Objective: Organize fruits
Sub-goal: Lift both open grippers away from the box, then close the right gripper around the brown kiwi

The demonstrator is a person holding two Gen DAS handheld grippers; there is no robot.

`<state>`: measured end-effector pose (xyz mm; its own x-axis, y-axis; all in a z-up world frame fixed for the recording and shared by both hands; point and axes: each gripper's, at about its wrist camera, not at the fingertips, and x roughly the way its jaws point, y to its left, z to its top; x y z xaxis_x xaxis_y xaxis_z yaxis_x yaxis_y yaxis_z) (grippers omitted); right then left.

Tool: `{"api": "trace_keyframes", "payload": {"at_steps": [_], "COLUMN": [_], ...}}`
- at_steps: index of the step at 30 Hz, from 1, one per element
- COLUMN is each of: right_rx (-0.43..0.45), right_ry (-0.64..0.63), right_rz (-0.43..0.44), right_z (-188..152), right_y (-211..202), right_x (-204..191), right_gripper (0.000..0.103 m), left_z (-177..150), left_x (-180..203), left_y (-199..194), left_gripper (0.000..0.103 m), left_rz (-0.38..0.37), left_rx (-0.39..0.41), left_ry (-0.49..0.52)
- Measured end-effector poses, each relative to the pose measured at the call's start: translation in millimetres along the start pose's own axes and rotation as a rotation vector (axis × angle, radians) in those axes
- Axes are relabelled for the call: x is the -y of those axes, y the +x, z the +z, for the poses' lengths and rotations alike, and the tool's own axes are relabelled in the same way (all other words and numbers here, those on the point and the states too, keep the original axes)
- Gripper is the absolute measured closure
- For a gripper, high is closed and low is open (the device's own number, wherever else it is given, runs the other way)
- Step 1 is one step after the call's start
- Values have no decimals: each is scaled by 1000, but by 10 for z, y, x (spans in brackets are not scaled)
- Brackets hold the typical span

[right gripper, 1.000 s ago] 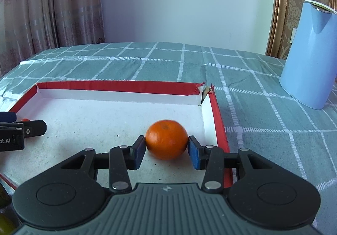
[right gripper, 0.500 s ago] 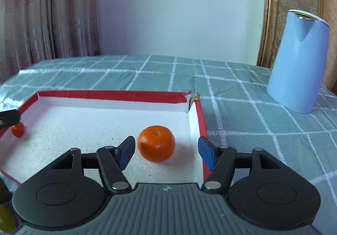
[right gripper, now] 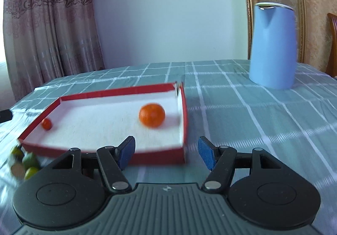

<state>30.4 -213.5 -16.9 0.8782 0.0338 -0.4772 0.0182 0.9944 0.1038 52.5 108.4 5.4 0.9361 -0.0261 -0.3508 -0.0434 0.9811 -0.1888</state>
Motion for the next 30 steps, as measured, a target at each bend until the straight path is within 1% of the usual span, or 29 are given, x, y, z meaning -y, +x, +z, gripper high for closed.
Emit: {"api": "trace_keyframes", "payload": {"at_steps": [3, 6, 8, 11, 14, 17, 20, 21, 22, 23, 24, 25, 26, 28, 30], "right_rx": [5, -35, -55, -45, -75, -111, -105, -107, -115, -137, -141, -139, -137, -134, -135], "right_ry": [-7, -93, -133, -219, -277, -292, -287, -290, -294, -298, -297, -303, -316, -320, -276], "right_rz": [28, 55, 94, 73, 81, 103, 101, 96, 98, 107, 121, 130, 135, 132, 117], "right_z": [-107, -216, -249, -285, -312, -305, -267, -254, -248, -252, -265, -270, -281, -281, -264], "right_y": [-141, -183, -219, -272, -222, -122, -67, -37, -4, 36, 38, 28, 21, 16, 20], "right_x": [4, -122, -166, -255, -336, -380, -398, -403, -410, -418, -421, -432, -451, -459, -396], "right_gripper": [37, 38, 38, 38, 39, 42, 43, 44, 50, 58, 62, 70, 73, 73, 73], "left_z": [-5, -27, -36, -40, -45, -47, -49, -43, -45, -47, -46, -47, -46, -47, -51], "left_x": [30, 75, 94, 98, 98, 91, 95, 95, 98, 98, 99, 99, 98, 95, 87], "left_y": [-6, -22, -21, -6, -1, 12, 23, 32, 33, 33, 34, 36, 33, 33, 29], "left_gripper": [0, 0, 0, 0, 0, 0, 0, 0, 0, 0, 0, 0, 0, 0, 0], "left_rz": [1, 8, 7, -4, -9, -9, -9, -8, -7, -7, -8, -7, -7, -9, -5], "left_rx": [4, 14, 15, 4, -2, -6, -11, -12, -11, -11, -11, -12, -13, -16, -20], "left_ry": [14, 43, 55, 60, 59, 59, 62, 64, 66, 66, 65, 65, 63, 60, 58]}}
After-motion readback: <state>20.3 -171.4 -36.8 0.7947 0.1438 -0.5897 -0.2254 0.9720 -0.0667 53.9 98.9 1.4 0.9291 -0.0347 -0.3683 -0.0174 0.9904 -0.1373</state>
